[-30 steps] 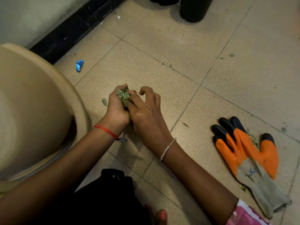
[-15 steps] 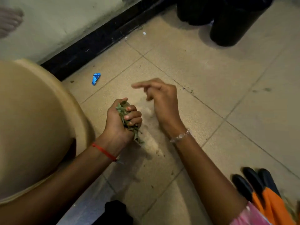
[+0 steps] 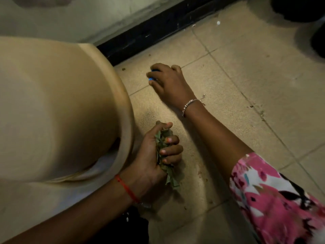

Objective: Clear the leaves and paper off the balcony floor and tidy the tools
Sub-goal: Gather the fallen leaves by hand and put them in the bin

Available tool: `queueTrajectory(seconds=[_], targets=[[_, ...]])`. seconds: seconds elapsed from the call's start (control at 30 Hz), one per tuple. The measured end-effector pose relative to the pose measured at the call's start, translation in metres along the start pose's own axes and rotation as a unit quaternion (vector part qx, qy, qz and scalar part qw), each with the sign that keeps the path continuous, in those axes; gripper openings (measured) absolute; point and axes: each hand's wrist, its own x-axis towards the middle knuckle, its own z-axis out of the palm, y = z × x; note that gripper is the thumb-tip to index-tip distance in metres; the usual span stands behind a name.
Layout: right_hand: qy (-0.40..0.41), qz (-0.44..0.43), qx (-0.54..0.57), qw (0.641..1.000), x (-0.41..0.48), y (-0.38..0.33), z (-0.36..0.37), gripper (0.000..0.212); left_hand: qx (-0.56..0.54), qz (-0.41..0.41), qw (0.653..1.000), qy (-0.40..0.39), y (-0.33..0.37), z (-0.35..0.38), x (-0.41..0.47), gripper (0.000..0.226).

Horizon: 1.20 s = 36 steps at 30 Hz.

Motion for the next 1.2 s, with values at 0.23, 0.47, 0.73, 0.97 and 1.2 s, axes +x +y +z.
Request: queueTrajectory(seconds=[0.23, 0.47, 0.73, 0.97, 1.2], targets=[[0.101, 0.112, 0.008, 0.988, -0.052, -0.002, -0.012, 0.015, -0.017, -0.041, 0.999, 0.032, -0.020, 0.013, -0.022, 0.037], [-0.087, 0.306, -0.086, 0.944, -0.102, -0.044, -0.076, 0.026, -0.020, -0.048, 0.997, 0.065, -0.038, 0.048, -0.088, 0.036], [-0.058, 0.432, 0.211, 0.875, -0.182, -0.149, -0.144, 0.027, -0.051, -0.041, 0.991, 0.116, -0.037, 0.068, -0.187, 0.034], [-0.109, 0.356, 0.164, 0.914, -0.158, -0.142, -0.126, 0.039, -0.042, -0.041, 0.987, 0.147, -0.062, 0.027, -0.187, 0.034], [-0.163, 0.257, 0.102, 0.947, -0.110, -0.101, -0.046, 0.044, -0.062, -0.031, 0.987, 0.144, -0.074, -0.033, -0.135, 0.037]])
